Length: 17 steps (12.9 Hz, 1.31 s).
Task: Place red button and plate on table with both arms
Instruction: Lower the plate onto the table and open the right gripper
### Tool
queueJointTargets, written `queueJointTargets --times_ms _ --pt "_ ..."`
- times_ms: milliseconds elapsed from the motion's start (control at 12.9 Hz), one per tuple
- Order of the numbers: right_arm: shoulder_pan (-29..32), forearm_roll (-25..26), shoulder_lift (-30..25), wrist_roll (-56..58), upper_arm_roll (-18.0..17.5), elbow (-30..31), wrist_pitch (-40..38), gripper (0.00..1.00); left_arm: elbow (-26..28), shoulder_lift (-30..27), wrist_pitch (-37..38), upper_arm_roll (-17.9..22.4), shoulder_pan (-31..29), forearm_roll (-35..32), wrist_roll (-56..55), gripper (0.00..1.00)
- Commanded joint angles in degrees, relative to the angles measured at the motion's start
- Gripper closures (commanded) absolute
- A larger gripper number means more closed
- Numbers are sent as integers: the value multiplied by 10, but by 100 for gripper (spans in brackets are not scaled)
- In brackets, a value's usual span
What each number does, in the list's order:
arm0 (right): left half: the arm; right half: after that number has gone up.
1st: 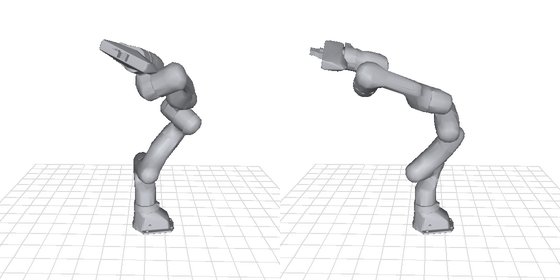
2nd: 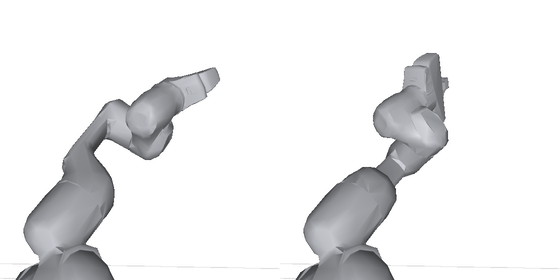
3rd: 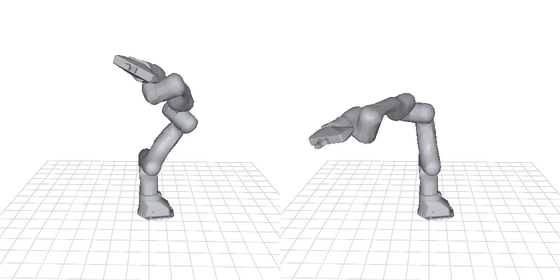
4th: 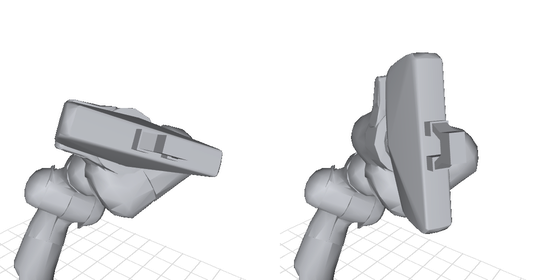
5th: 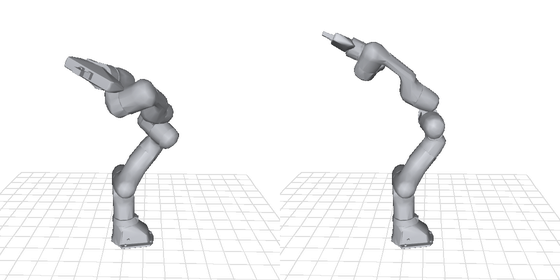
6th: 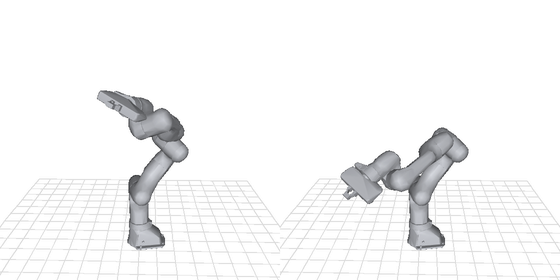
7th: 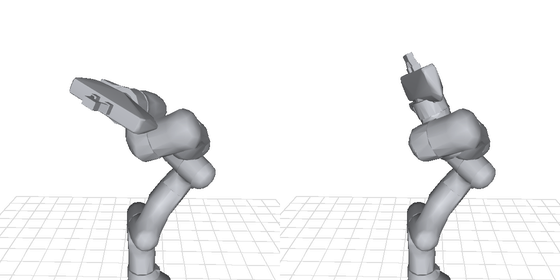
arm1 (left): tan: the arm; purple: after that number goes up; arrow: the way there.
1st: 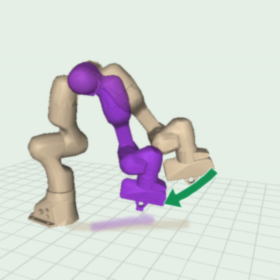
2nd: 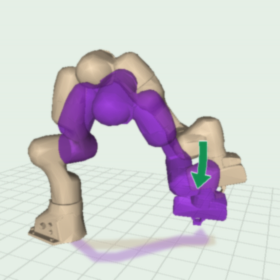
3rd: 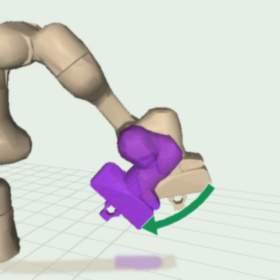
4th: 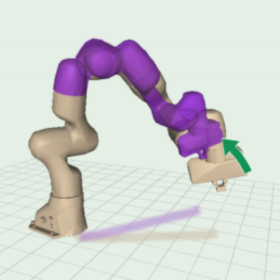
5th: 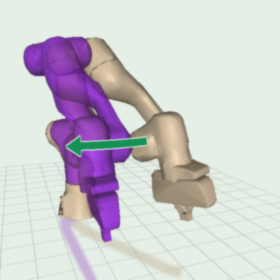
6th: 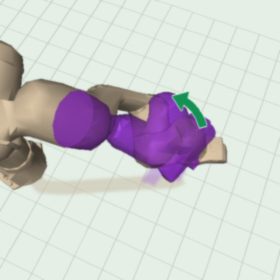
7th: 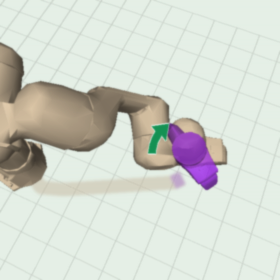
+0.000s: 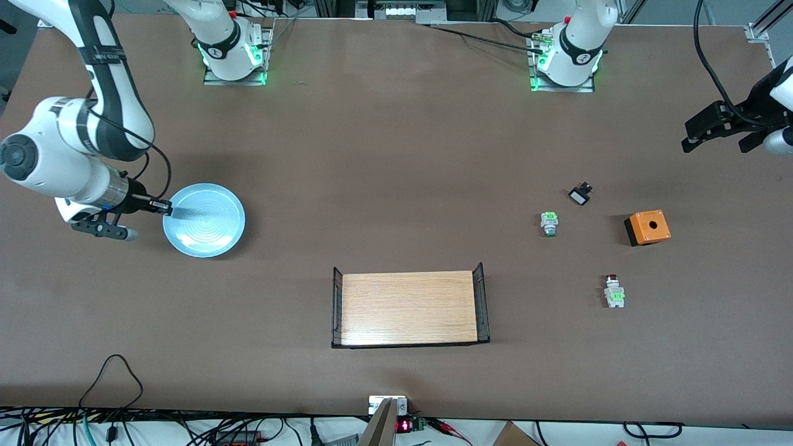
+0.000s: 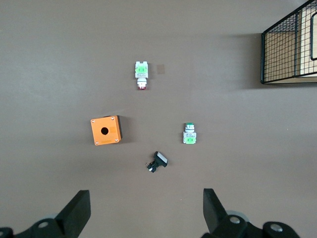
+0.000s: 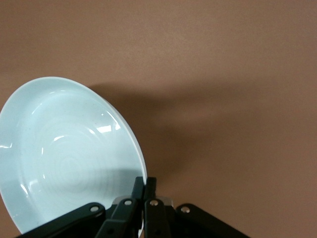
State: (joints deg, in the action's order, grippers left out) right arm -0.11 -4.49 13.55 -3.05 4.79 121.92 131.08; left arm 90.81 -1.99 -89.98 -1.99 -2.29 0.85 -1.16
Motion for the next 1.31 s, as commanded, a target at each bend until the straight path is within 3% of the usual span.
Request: queueJointTargets --times_ms 0,232,618,695,773,850,1236 --pt "16 0 -33 26 -9 79 73 100 -11 4 -2 -3 -5 -16 1 0" --pt "28 -5 -24 34 -10 99 95 100 -45 21 -1 -3 -4 -16 -3 0" --pt "36 -5 -2 47 -10 127 136 100 -49 23 0 -2 -7 -17 0 0" --pt "37 -5 0 47 -10 126 135 95 -49 23 0 -2 -7 -17 0 0" --pt "36 -5 0 47 -10 126 133 58 -49 23 0 -2 -7 -16 -1 0" --pt "34 -5 -4 46 -10 123 131 1 -49 23 0 -2 -7 -16 -1 0" --pt "31 -5 -39 37 -26 96 80 0 -52 20 2 -4 -7 -16 -2 0"
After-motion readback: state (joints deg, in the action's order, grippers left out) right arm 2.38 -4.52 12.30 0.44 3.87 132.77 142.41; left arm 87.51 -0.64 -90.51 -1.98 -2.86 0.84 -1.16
